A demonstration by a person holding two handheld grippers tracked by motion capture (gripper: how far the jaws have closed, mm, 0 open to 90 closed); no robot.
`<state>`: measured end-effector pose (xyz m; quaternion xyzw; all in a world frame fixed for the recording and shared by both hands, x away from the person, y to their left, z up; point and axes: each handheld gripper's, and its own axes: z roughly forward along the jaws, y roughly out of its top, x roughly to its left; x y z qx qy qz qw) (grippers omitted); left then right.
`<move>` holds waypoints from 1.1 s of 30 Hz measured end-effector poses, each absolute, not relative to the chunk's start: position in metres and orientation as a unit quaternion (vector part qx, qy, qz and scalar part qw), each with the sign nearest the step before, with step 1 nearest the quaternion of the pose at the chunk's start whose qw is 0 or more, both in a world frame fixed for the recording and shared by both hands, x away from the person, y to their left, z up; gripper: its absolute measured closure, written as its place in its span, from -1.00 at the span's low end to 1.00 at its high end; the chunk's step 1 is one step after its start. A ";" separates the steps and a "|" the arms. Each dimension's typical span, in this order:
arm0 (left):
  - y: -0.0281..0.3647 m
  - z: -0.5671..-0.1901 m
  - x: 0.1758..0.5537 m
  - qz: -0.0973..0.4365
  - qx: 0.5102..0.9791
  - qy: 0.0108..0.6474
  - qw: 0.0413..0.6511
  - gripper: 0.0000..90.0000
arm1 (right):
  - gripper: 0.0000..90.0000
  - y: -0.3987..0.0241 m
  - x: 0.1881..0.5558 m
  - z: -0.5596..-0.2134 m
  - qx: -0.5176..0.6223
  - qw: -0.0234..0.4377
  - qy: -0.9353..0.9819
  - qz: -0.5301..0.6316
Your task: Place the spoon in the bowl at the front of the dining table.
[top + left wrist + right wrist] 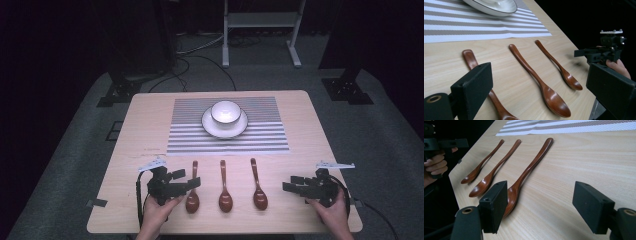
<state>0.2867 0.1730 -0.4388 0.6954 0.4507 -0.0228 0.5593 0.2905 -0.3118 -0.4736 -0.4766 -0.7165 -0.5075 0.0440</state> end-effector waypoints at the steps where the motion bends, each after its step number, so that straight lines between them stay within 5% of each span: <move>1: 0.171 -0.439 0.286 -0.026 0.698 0.449 0.557 -0.87 | -0.40 -0.312 0.291 -0.474 -0.477 0.045 -0.717 -0.507; 33: 0.110 -0.453 0.264 -0.141 0.736 0.392 0.534 -0.87 | -0.41 -0.319 0.289 -0.475 -0.502 0.035 -0.699 -0.508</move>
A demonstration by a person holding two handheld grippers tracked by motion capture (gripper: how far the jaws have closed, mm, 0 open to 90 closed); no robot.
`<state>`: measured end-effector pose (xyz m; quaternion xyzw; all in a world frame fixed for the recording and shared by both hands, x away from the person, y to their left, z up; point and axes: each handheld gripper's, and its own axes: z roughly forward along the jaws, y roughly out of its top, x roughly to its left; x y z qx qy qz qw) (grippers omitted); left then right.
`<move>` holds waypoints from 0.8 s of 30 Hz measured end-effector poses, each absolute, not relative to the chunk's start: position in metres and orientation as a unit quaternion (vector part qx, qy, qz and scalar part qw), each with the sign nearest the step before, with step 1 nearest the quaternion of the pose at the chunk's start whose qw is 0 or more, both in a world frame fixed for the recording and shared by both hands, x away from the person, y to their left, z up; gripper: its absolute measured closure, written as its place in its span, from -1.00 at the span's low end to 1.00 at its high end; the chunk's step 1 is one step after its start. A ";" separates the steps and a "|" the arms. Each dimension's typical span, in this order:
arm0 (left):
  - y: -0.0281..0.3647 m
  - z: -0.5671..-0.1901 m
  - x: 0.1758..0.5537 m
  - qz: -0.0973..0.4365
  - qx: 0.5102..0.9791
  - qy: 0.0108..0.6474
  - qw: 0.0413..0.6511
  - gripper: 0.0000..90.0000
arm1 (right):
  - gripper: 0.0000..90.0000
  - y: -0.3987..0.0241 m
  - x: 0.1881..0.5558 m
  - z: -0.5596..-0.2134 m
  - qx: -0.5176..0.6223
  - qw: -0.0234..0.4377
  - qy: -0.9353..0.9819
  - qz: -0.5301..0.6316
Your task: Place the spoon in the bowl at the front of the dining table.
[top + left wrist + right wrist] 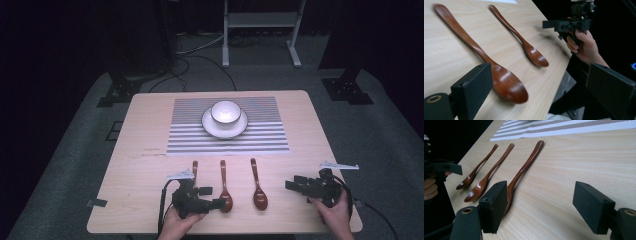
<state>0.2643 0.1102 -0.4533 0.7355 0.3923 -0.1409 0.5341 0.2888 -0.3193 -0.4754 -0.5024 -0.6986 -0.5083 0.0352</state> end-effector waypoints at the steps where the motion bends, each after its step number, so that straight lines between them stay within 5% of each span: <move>1: 0.108 -0.454 0.264 -0.144 0.738 0.390 0.532 -0.87 | -0.41 -0.320 0.289 -0.476 -0.504 0.036 -0.696 -0.509; 24: 0.079 -0.478 0.258 -0.183 0.769 0.391 0.472 -0.85 | -0.40 -0.312 0.294 -0.470 -0.498 0.049 -0.700 -0.510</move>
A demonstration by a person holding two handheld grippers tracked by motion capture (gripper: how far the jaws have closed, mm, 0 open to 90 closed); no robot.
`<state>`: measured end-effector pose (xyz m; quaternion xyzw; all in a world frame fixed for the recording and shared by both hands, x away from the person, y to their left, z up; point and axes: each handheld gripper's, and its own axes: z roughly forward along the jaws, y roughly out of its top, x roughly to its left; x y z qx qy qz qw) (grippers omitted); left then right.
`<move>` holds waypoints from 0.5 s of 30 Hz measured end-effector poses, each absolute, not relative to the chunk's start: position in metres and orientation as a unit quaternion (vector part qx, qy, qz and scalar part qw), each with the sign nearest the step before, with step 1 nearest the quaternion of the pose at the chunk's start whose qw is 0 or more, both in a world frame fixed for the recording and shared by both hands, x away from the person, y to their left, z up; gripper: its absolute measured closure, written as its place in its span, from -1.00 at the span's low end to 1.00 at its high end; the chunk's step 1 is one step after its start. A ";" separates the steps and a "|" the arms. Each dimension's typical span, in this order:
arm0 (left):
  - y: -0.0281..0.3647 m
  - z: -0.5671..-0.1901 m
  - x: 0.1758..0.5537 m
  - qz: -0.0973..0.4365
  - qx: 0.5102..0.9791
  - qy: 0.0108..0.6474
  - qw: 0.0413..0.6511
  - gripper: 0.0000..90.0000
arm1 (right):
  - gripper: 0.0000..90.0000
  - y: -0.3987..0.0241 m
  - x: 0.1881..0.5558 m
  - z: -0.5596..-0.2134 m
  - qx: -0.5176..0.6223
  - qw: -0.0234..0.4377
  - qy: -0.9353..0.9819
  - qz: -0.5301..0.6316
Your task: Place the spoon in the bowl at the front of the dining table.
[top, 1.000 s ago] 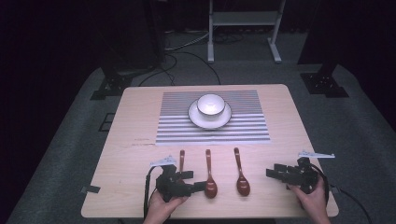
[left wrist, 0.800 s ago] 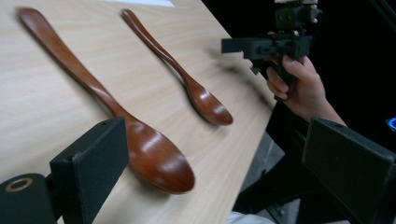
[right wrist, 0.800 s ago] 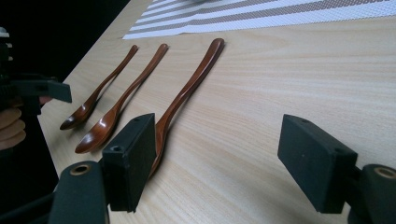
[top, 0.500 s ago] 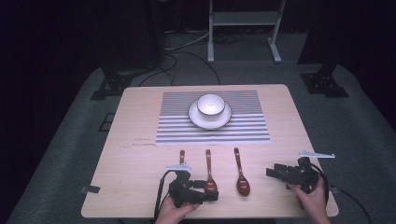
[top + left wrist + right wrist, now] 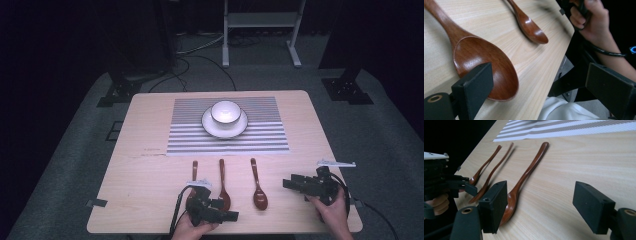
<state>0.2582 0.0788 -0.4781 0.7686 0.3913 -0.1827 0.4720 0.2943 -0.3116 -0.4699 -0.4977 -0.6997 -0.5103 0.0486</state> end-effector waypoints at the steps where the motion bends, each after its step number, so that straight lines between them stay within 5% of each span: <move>1: 0.079 -0.478 0.258 -0.181 0.767 0.394 0.473 -0.85 | -0.40 -0.311 0.295 -0.468 -0.496 0.048 -0.701 -0.511; 15: 0.081 -0.479 0.260 -0.178 0.763 0.400 0.476 -0.85 | -0.40 -0.257 0.322 -0.445 -0.462 0.088 -0.740 -0.481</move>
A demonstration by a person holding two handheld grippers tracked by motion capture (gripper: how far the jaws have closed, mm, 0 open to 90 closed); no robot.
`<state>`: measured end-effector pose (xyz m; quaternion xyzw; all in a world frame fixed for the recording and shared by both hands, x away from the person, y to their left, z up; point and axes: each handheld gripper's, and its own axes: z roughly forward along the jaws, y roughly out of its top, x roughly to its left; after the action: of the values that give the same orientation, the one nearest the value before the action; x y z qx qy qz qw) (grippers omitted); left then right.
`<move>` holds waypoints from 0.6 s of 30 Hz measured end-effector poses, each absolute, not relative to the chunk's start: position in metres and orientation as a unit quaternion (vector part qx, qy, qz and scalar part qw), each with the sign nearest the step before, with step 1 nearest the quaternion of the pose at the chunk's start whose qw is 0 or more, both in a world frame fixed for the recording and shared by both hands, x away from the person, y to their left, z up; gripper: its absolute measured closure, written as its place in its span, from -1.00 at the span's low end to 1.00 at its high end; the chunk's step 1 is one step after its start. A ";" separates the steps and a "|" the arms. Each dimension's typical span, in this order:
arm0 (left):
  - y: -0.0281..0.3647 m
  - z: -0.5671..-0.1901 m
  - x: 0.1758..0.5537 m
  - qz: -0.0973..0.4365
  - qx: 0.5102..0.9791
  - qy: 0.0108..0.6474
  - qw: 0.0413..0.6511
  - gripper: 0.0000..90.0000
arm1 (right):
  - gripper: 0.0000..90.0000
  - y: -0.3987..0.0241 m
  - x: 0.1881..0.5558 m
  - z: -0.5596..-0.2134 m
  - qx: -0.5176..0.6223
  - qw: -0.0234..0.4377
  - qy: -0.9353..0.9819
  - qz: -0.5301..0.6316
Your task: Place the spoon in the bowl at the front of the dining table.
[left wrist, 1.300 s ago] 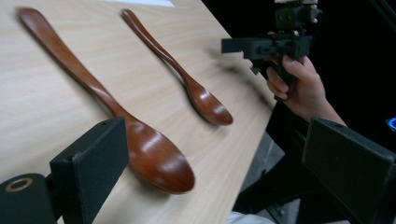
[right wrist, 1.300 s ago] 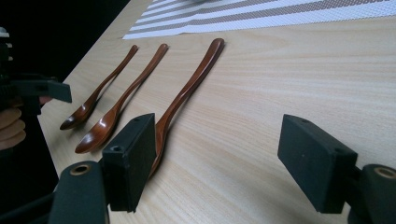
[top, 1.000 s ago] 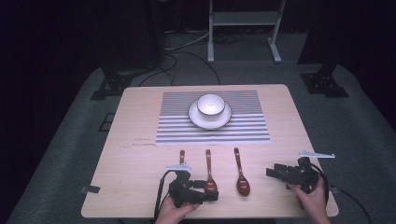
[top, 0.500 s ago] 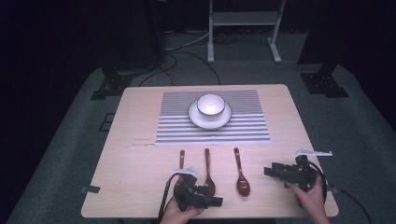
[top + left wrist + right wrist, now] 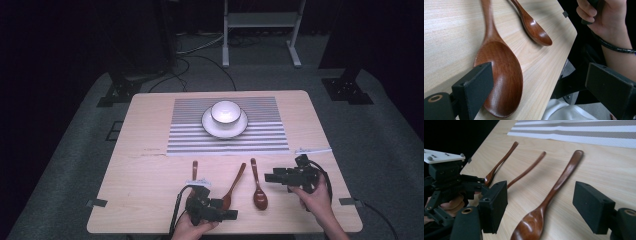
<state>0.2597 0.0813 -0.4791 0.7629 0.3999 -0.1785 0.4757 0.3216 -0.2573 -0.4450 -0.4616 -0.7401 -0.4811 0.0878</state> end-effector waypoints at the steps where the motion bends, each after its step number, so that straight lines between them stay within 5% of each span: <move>1: 0.081 -0.479 0.260 -0.178 0.763 0.400 0.476 -0.85 | -0.40 -0.254 0.323 -0.445 -0.460 0.091 -0.743 -0.478; 18: 0.081 -0.479 0.259 -0.172 0.762 0.402 0.477 -0.85 | -0.29 -0.231 0.336 -0.456 -0.480 0.125 -0.754 -0.430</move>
<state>0.2593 0.0808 -0.4793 0.7622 0.4018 -0.1719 0.4775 0.3365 -0.2308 -0.4564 -0.4805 -0.7541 -0.4299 0.1250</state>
